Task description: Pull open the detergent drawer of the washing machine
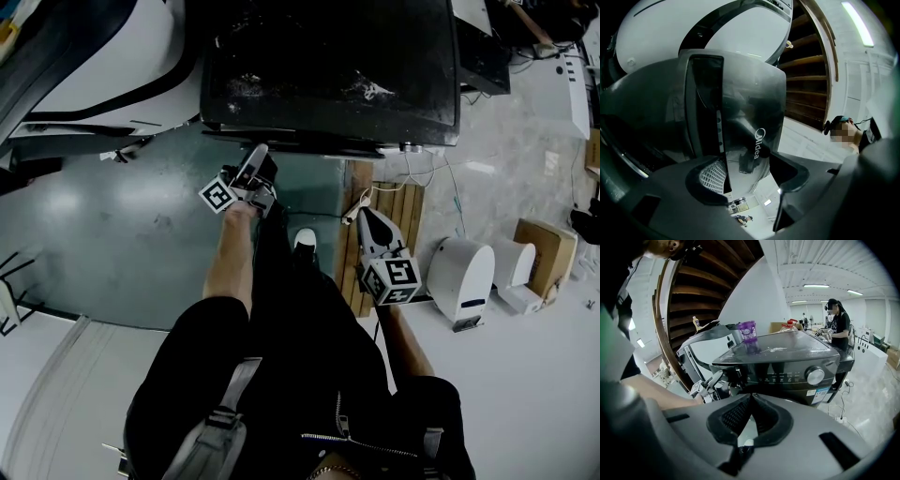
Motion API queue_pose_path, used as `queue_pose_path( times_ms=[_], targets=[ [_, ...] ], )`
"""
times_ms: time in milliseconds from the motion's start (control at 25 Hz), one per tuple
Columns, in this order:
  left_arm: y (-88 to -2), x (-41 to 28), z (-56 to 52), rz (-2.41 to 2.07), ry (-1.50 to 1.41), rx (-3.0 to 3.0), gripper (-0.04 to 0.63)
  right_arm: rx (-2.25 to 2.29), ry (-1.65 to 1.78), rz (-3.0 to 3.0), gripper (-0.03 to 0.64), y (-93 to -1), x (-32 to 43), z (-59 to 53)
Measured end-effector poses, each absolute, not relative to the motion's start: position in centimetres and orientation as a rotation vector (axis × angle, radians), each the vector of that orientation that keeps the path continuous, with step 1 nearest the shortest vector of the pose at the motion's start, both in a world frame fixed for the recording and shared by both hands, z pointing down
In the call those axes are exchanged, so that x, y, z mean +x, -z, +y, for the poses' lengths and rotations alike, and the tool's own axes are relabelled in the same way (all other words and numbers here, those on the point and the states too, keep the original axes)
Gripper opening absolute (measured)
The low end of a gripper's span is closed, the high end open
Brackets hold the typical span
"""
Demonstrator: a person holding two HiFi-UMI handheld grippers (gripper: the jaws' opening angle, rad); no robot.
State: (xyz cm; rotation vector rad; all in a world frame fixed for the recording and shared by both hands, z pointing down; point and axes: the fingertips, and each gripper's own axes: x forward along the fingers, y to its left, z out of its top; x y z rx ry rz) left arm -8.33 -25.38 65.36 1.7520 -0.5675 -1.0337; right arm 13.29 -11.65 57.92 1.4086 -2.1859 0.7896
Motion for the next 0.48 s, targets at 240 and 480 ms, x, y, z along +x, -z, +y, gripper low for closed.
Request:
queue_pose_path(
  times_ms=[240, 480],
  targets=[
    [-65.5, -8.4, -24.2, -0.557, 1.030, 1.747, 0.275, 1.407, -0.790, -2.178, 0.006, -58.3, 13.4, -11.0],
    [-65.3, -8.3, -22.4, -0.542, 1.020, 1.754, 0.276, 1.397, -0.787, -2.187, 0.006, -58.1, 13.2, -10.5]
  ],
)
